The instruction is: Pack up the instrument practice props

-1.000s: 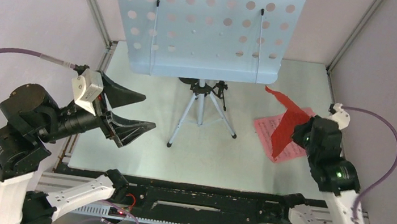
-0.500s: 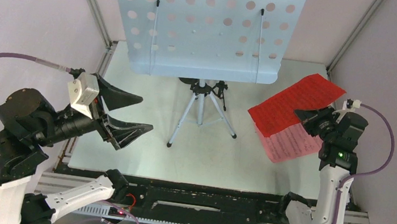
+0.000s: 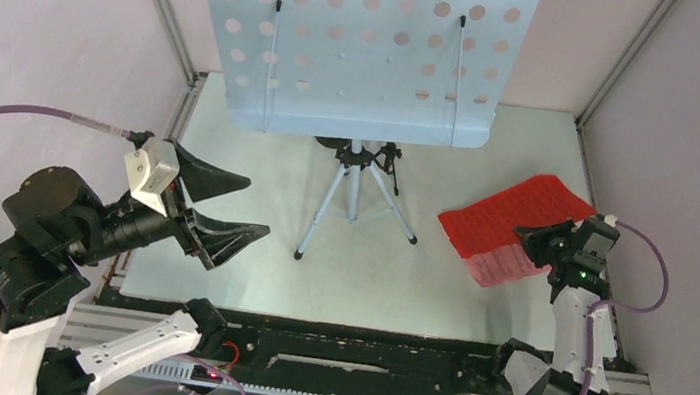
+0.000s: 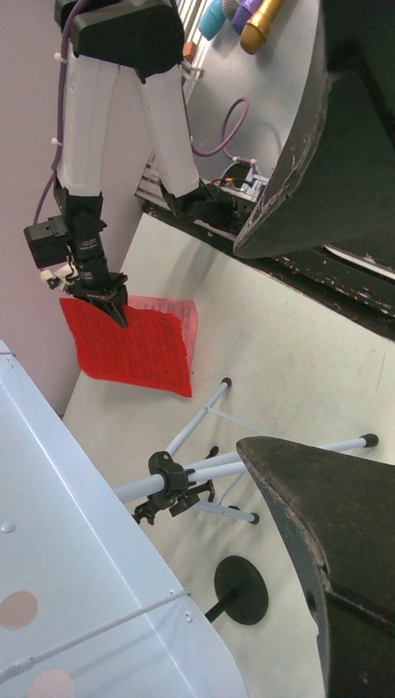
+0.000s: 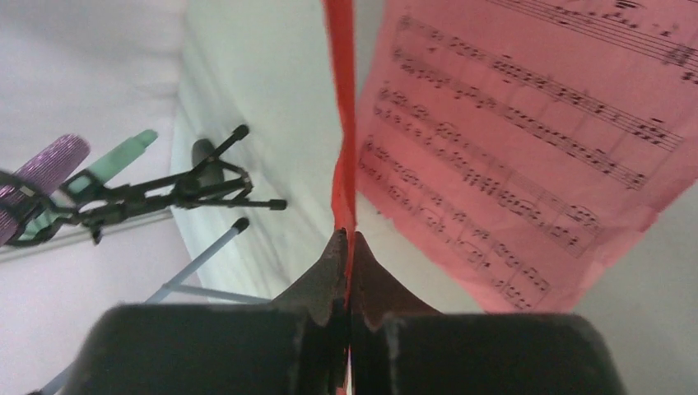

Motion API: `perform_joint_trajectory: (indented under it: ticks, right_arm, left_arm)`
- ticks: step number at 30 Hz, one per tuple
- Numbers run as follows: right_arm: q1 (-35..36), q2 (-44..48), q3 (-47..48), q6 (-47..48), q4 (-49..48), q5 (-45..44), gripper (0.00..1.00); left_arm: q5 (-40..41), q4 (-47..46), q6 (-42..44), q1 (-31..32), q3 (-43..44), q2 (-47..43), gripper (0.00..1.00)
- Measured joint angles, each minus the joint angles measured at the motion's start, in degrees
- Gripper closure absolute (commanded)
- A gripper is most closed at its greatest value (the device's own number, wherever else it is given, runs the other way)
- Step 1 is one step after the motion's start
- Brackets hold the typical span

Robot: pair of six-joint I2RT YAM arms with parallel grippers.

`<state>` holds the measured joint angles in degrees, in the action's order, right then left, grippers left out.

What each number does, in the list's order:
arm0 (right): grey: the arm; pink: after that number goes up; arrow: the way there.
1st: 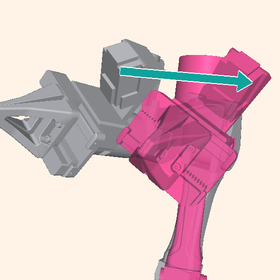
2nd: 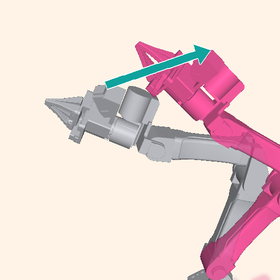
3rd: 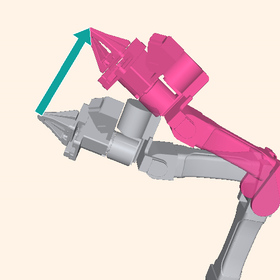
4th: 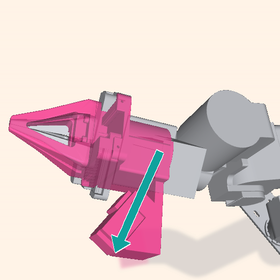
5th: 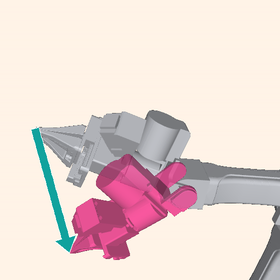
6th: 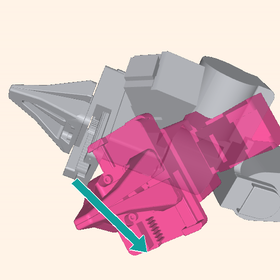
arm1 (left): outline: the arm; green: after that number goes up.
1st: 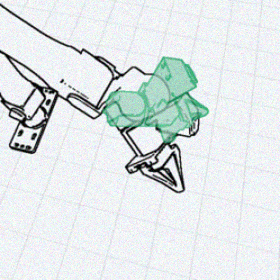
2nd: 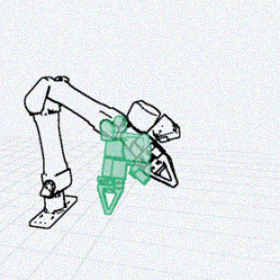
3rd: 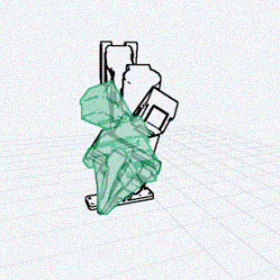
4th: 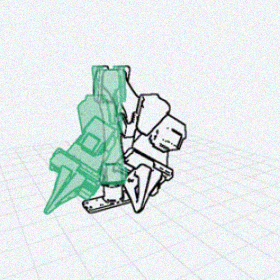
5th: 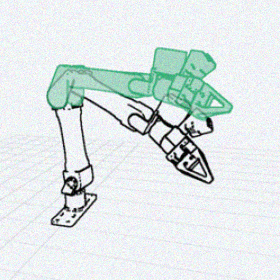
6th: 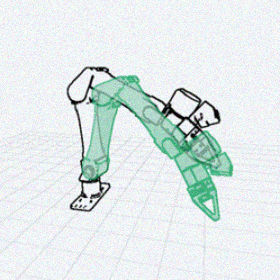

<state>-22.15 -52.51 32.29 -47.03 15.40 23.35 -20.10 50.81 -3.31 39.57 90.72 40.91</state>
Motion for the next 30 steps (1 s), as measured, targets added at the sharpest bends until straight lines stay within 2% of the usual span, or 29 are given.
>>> perform_joint_trajectory:
  ticks: [7, 17, 25, 28, 30]
  right_arm:
    - [-0.7, -4.5, -1.2, -0.9, -2.6, -3.0, 1.00]
    - [-2.3, -8.7, -1.1, -0.9, -7.8, -2.1, 1.00]
    - [-2.5, -12.9, 1.0, 1.2, -8.0, -1.4, 0.99]
    - [-2.7, -13.9, 1.1, 1.9, -7.8, -2.0, 0.84]
    - [-3.0, -14.5, 1.1, 2.2, -7.4, -2.4, 0.68]
  left_arm:
    - [0.5, -0.6, -0.3, 0.0, -2.9, -0.9, 0.12]
    - [1.1, -0.6, -0.3, 0.0, -3.3, -1.9, 0.12]
    - [1.5, -0.6, -0.3, 0.0, -3.3, -1.9, 0.12]
    - [1.5, -0.6, -0.3, 0.0, -3.3, -1.9, 0.12]
    - [1.5, -0.6, -0.3, 0.0, -3.3, -1.9, 0.12]
